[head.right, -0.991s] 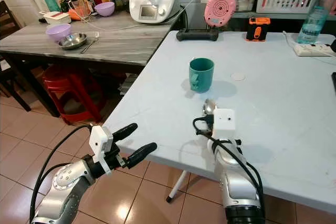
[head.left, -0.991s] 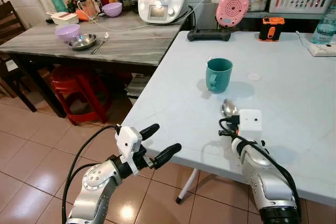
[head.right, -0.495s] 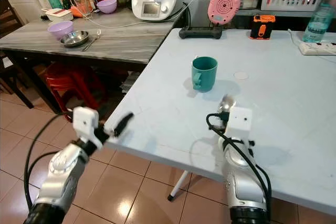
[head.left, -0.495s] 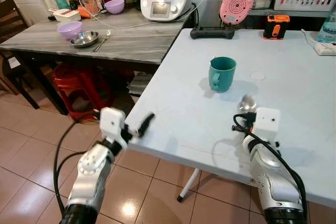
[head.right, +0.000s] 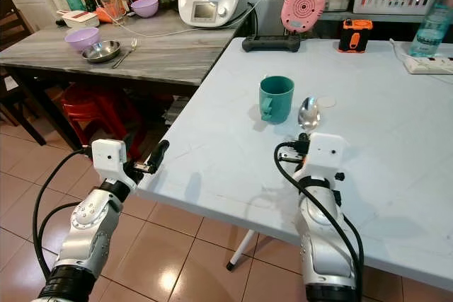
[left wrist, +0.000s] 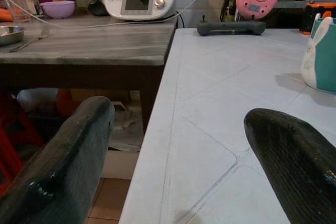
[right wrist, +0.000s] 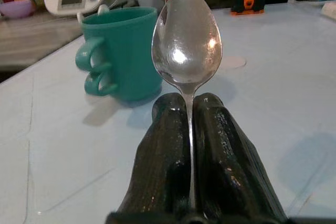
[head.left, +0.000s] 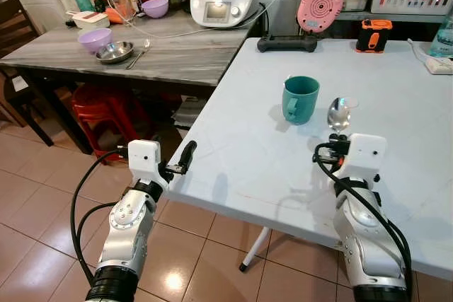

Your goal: Setting the table

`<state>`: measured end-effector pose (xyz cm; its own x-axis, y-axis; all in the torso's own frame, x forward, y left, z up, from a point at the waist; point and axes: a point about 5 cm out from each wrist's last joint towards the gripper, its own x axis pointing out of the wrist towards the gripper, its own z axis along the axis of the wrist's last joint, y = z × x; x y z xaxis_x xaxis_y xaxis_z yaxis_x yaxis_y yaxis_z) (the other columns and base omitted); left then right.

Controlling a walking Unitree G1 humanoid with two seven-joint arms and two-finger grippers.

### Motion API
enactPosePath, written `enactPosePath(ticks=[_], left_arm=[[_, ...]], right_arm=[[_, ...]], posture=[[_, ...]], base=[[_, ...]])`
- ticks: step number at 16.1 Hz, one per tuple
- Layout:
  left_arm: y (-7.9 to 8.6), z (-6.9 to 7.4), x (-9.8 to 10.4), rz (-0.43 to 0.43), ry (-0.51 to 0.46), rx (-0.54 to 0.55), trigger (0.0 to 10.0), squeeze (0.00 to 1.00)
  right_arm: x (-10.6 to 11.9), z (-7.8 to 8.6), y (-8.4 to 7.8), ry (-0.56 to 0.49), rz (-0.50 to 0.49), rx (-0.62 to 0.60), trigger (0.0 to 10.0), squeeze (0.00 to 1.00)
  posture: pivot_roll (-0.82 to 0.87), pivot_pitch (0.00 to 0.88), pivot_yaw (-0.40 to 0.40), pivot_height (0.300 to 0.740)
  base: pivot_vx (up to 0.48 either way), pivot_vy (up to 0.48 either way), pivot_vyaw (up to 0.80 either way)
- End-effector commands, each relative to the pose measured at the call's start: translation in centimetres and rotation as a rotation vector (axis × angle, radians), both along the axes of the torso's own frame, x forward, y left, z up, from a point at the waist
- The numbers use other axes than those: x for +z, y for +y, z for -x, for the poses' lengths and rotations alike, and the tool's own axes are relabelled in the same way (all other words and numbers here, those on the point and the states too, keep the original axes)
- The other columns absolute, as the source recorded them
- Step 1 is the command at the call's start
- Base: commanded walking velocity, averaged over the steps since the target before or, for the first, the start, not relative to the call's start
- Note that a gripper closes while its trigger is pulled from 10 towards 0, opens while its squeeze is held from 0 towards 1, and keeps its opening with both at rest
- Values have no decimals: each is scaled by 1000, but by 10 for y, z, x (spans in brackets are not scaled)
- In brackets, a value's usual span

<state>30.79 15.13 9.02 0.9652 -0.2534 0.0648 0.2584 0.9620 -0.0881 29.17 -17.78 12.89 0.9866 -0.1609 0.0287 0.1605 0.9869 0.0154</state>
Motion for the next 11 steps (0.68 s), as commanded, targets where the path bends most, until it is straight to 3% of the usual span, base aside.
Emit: enactPosePath(ticks=[1,3,11], left_arm=[[2,-4,4,-5,-16,22,10000,0],[0,-5,4,-4,-18,19,10000,0],[-4,-6,4,-11,-34,4,10000,0]], right_arm=[[11,1,6,-62,22,32,10000,0],[10,1,7,-54,-8,34,10000,0],[10,0,9,-72,8,45,10000,0]], posture=[[-147,0,143,740],[-148,0,142,740],[-148,0,147,740]], base=[[0,0,0],[0,124,0],[0,332,-750]])
